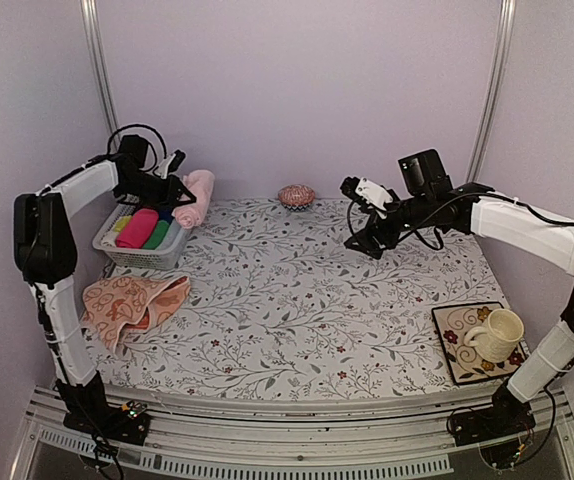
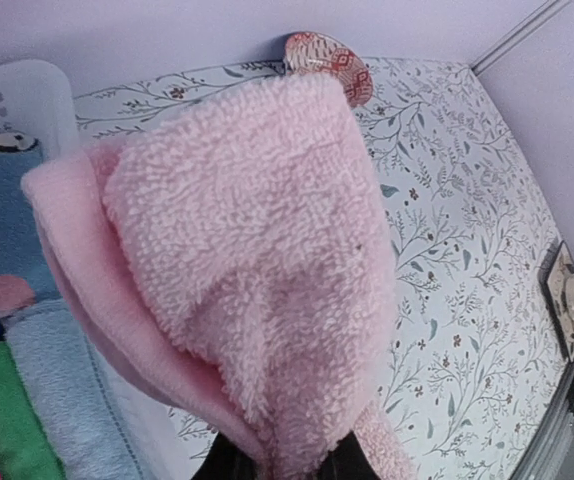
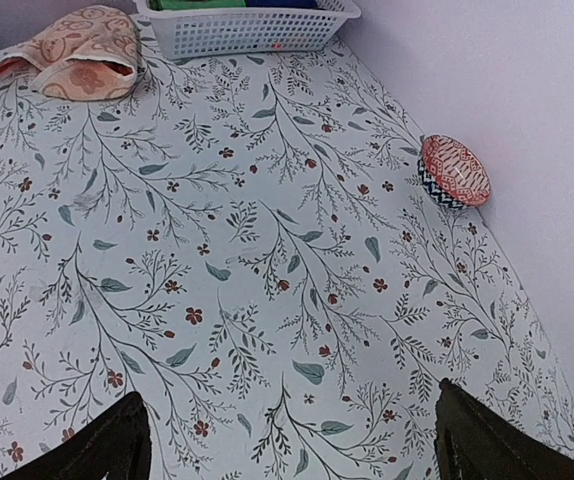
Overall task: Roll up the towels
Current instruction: Place the towel in the bin.
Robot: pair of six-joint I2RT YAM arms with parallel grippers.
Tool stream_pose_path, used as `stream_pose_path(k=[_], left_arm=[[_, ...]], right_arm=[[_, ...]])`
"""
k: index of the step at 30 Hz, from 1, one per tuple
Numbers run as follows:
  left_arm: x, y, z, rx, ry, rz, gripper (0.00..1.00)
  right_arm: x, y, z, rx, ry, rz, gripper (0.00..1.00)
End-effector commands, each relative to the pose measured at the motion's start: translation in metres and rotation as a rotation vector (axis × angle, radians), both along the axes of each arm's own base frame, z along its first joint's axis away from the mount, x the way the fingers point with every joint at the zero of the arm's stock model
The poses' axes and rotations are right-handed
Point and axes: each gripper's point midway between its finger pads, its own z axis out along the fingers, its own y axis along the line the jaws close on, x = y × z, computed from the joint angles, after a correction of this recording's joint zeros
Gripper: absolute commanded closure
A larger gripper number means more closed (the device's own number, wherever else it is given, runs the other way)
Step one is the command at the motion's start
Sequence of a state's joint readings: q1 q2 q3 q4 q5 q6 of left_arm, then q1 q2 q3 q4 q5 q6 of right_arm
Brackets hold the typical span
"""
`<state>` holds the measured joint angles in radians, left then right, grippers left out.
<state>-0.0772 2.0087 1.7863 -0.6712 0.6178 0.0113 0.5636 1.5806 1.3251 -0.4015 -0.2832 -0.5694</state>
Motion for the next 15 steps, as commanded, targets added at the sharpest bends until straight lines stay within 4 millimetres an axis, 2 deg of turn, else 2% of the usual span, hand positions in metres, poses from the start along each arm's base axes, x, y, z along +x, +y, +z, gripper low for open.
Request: stream_pose_path(k=[1, 6, 11, 15], left_arm=[[0.007, 0.033, 0.002, 0.083, 0.014, -0.01, 1.0], [0.018, 0.069, 0.001, 0.098, 0.02, 0.006, 1.0], [0.01, 0.085, -0.018, 0.09, 0.083, -0.024, 1.0], [0.002, 0.106, -0.034, 0.079, 0.126, -0.007, 1.0]], right_arm=[[-0.006, 0.0, -0.006, 0.015, 0.055, -0.025, 0.01], [-0.013, 0.005, -0.017, -0.006, 0.089, -0.018, 0.01], [-0.016, 0.007, -0.023, -0.036, 0.096, -0.017, 0.01], [-0.019, 0.011, -0.031, -0.057, 0.115, -0.004, 0.01]])
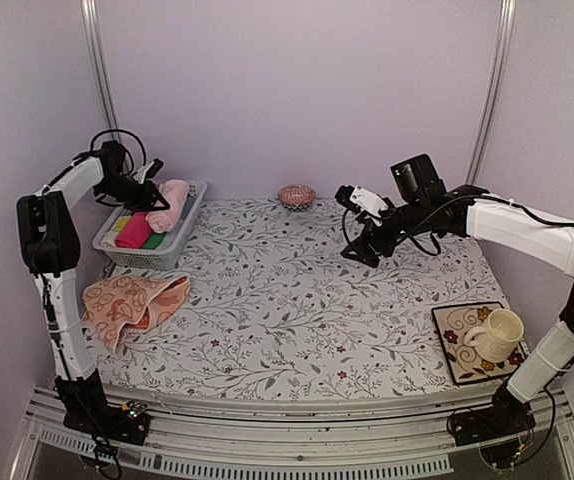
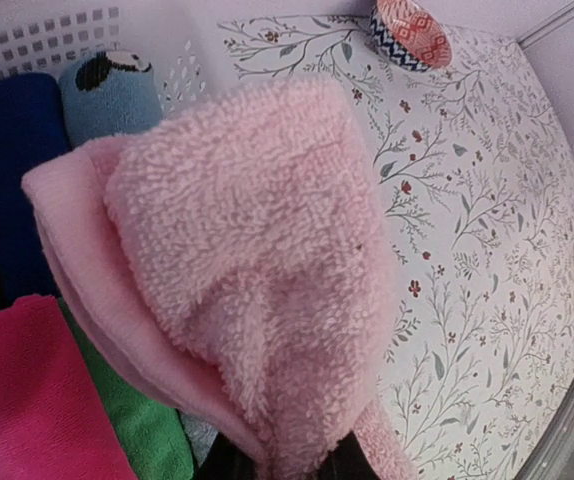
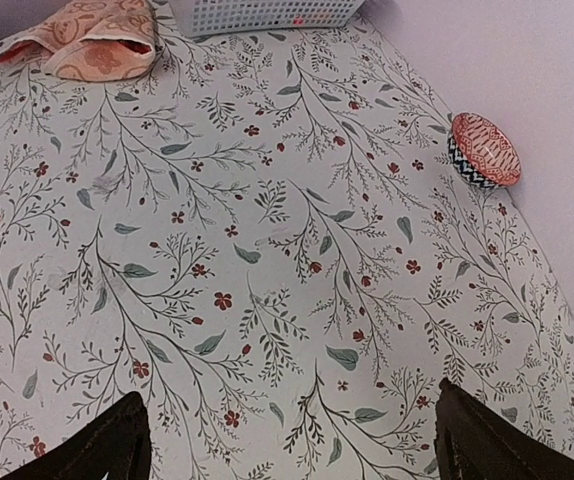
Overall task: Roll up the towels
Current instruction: Place the towel in the bin.
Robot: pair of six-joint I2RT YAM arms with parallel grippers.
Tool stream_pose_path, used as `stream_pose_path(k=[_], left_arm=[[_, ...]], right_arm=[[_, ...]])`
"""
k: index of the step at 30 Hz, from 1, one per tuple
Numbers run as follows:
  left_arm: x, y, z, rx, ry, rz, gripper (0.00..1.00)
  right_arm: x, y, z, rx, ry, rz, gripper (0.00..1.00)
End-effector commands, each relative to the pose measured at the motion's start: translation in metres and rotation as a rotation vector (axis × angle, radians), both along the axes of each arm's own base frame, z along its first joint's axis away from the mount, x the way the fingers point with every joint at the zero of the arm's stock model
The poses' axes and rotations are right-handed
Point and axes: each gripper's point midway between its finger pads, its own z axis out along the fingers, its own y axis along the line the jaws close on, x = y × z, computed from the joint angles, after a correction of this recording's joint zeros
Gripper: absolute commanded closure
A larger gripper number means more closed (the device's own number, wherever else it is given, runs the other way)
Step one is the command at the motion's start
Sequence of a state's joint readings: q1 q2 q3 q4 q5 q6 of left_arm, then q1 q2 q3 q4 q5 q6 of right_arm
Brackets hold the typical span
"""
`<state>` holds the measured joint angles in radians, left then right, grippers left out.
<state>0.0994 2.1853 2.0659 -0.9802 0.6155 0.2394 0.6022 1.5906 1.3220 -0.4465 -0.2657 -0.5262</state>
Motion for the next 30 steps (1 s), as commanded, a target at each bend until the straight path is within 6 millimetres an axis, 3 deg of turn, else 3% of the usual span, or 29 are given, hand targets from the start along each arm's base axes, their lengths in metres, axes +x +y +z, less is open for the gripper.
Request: stream_pose_path(k=[1, 4, 9, 19, 23, 30], left_arm=[[-0.017, 0.018, -0.016, -0.034, 0.057, -0.018, 1.0], [-0.02, 0.028, -0.03, -0.041, 0.086, 0.0, 1.0], [-0.021, 0.027, -0.056, -0.075, 0.132, -0.006, 1.0], [-0.016, 0.031, -0.074, -0.079, 0.156, -0.002, 0.99], [-0.016, 0.032, -0.073, -0.055, 0.158, 0.016, 0.71], [-0.01, 0.033, -0.053, 0.014, 0.102, 0.042, 0.56]], right_arm=[[-0.005, 0.004, -0.019, -0.041, 0.051, 0.001, 0.01], [-0.007, 0.008, -0.024, -0.05, 0.06, 0.013, 0.01], [-0.009, 0.013, -0.031, -0.066, 0.07, 0.027, 0.01], [-0.011, 0.018, -0.036, -0.074, 0.084, 0.043, 0.01], [-0.01, 0.019, -0.037, -0.074, 0.082, 0.047, 0.01], [-0.012, 0.024, -0.037, -0.072, 0.087, 0.06, 0.01]])
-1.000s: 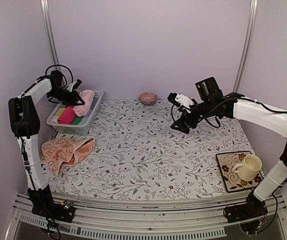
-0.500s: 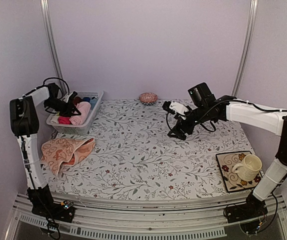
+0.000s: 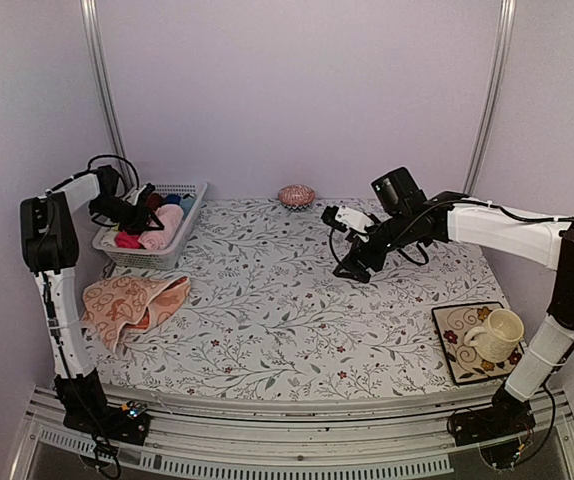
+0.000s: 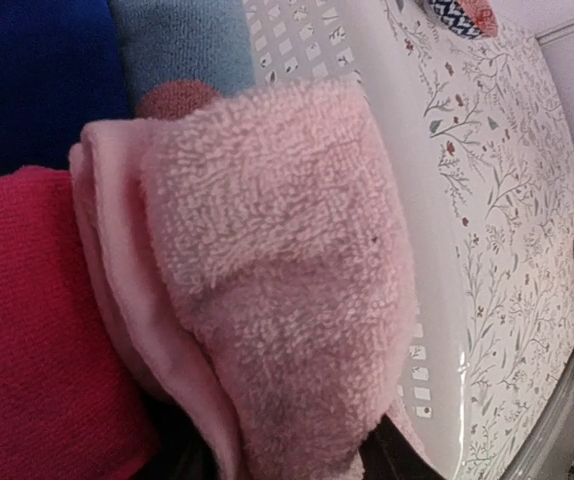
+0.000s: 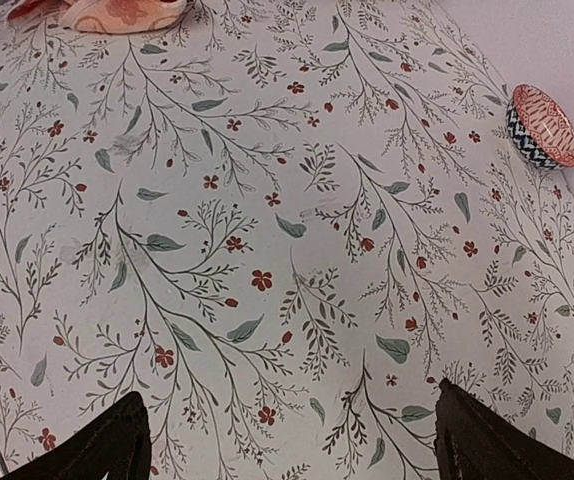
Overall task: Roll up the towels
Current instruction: Place the towel in the bin.
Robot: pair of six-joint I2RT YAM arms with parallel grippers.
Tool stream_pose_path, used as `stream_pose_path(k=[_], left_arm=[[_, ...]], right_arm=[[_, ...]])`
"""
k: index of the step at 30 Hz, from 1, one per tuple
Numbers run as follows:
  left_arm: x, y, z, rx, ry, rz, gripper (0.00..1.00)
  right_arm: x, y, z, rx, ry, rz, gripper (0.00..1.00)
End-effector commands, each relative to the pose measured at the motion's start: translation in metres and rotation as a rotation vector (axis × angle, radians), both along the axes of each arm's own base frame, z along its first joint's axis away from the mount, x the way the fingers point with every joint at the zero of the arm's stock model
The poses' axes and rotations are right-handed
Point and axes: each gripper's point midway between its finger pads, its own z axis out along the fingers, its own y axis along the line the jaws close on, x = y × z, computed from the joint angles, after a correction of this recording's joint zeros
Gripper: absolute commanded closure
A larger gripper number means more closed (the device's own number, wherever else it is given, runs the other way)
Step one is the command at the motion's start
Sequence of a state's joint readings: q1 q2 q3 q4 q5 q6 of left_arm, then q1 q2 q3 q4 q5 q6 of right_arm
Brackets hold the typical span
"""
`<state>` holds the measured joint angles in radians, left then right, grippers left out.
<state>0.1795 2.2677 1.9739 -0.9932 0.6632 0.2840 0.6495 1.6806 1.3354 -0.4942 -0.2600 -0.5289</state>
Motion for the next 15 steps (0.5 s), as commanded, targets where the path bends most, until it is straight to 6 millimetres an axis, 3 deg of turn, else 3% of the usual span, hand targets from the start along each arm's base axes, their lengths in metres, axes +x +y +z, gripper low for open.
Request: stream_pose_path(k=[1, 10, 15], left_arm=[[0.008, 0.001, 0.018, 0.082, -0.059, 0.014, 0.55], [0.023, 0.013, 0.056, 0.171, -0.157, 0.077, 0.42], [0.024, 0.018, 0.063, 0.207, -0.169, 0.099, 0.38]], right_arm=[[0.0, 0.007, 0.005, 0.005, -0.009, 0.017, 0.01], [-0.001, 0.008, 0.008, 0.005, -0.019, 0.024, 0.01], [-0.002, 0.009, 0.011, 0.009, -0.024, 0.027, 0.01]])
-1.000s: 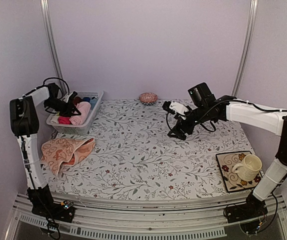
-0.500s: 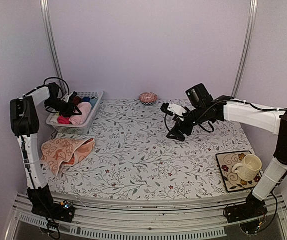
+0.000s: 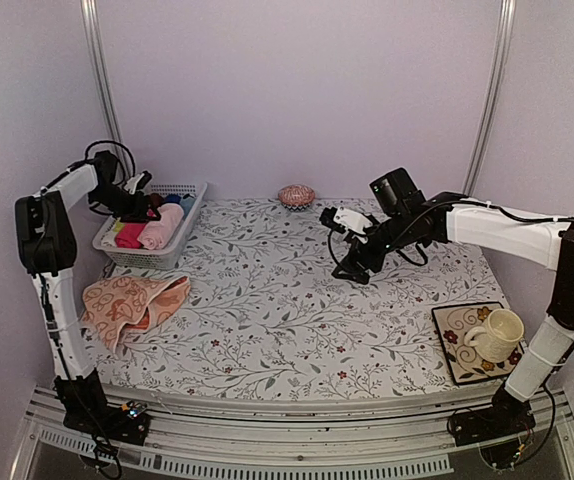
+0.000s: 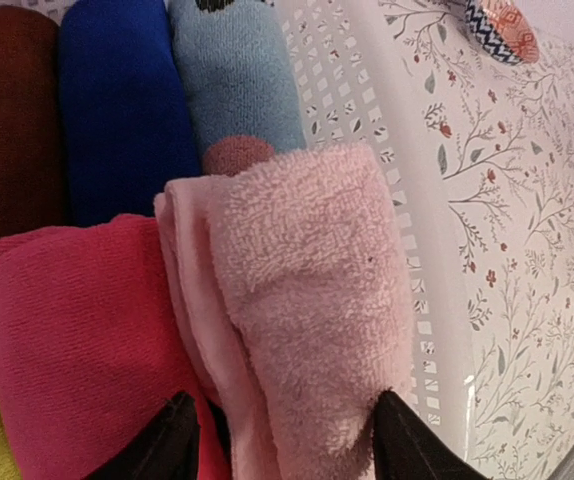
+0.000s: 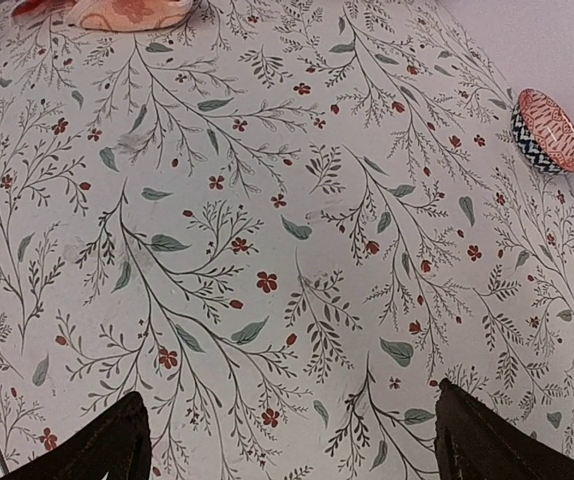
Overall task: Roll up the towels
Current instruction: Place the towel in the bin, then pick up the towel from the corner of the board.
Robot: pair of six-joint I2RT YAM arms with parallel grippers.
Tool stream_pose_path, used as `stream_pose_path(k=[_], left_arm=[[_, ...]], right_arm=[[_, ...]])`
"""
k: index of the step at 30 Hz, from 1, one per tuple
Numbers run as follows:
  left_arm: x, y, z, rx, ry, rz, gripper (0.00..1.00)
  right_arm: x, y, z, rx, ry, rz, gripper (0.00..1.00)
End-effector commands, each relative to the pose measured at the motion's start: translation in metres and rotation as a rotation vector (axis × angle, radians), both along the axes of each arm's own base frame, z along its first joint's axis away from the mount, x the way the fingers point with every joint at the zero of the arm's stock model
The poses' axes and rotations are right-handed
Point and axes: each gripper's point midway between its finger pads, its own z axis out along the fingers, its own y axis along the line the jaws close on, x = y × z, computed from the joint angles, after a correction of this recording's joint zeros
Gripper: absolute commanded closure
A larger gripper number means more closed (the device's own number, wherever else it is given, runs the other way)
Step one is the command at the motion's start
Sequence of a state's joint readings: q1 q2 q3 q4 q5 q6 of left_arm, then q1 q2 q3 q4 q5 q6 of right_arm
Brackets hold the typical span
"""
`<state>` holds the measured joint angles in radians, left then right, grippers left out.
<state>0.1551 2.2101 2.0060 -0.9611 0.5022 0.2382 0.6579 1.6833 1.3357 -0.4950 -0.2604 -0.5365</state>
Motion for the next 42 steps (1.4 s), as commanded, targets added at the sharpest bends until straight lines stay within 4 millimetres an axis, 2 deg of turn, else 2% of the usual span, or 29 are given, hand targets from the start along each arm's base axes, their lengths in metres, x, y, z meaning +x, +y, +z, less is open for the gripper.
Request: stream_pose_path(k=[1, 6, 8, 9, 10, 12, 15, 16, 18, 21, 23, 26, 29, 32, 36, 42], left_arm=[[0.009, 0.005, 0.037, 0.062, -0.099, 0.028, 0.35], [0.006, -0.004, 0.048, 0.099, -0.128, 0.021, 0.28], [0.006, -0.009, 0.057, 0.106, -0.157, 0.017, 0.16], [0.005, -0.013, 0.065, 0.102, -0.175, 0.014, 0.06], [0.005, -0.016, 0.07, 0.099, -0.186, 0.016, 0.04], [0.003, -0.021, 0.082, 0.101, -0.208, 0.028, 0.03], [-0.005, -0.03, 0.102, 0.14, -0.254, 0.073, 0.03], [-0.009, -0.035, 0.113, 0.154, -0.284, 0.086, 0.03], [-0.021, -0.042, 0.122, 0.176, -0.319, 0.133, 0.03], [-0.046, -0.056, 0.125, 0.2, -0.335, 0.194, 0.03], [-0.071, -0.063, 0.11, 0.229, -0.295, 0.209, 0.03], [-0.107, -0.079, 0.103, 0.233, -0.282, 0.187, 0.03], [-0.139, -0.093, 0.087, 0.262, -0.262, 0.163, 0.03], [-0.161, -0.093, 0.059, 0.354, -0.225, 0.156, 0.03], [-0.179, -0.094, 0.02, 0.459, -0.165, 0.12, 0.03], [-0.184, -0.09, -0.033, 0.579, -0.07, 0.091, 0.03]], right_arm=[[0.001, 0.006, 0.012, 0.013, -0.023, 0.012, 0.01], [0.0, 0.007, 0.012, 0.013, -0.023, 0.016, 0.01], [-0.001, 0.007, 0.013, 0.015, -0.023, 0.017, 0.01], [-0.001, 0.007, 0.013, 0.015, -0.025, 0.018, 0.01], [0.0, 0.007, 0.014, 0.016, -0.03, 0.014, 0.01], [0.004, 0.005, 0.016, 0.011, -0.048, -0.008, 0.01], [0.029, -0.012, 0.019, -0.044, -0.133, -0.147, 0.01], [0.038, -0.019, 0.021, -0.061, -0.158, -0.211, 0.01], [0.047, -0.026, 0.024, -0.067, -0.167, -0.286, 0.01], [0.051, -0.03, 0.031, -0.051, -0.162, -0.34, 0.01], [0.047, -0.032, 0.036, 0.022, -0.101, -0.33, 0.01], [0.044, -0.04, 0.044, 0.122, -0.01, -0.333, 0.01], [0.041, -0.041, 0.049, 0.142, 0.0, -0.321, 0.01], [0.043, -0.04, 0.051, 0.141, -0.018, -0.311, 0.01], [0.044, -0.04, 0.052, 0.143, -0.032, -0.309, 0.01], [0.042, -0.04, 0.059, 0.173, -0.045, -0.31, 0.01]])
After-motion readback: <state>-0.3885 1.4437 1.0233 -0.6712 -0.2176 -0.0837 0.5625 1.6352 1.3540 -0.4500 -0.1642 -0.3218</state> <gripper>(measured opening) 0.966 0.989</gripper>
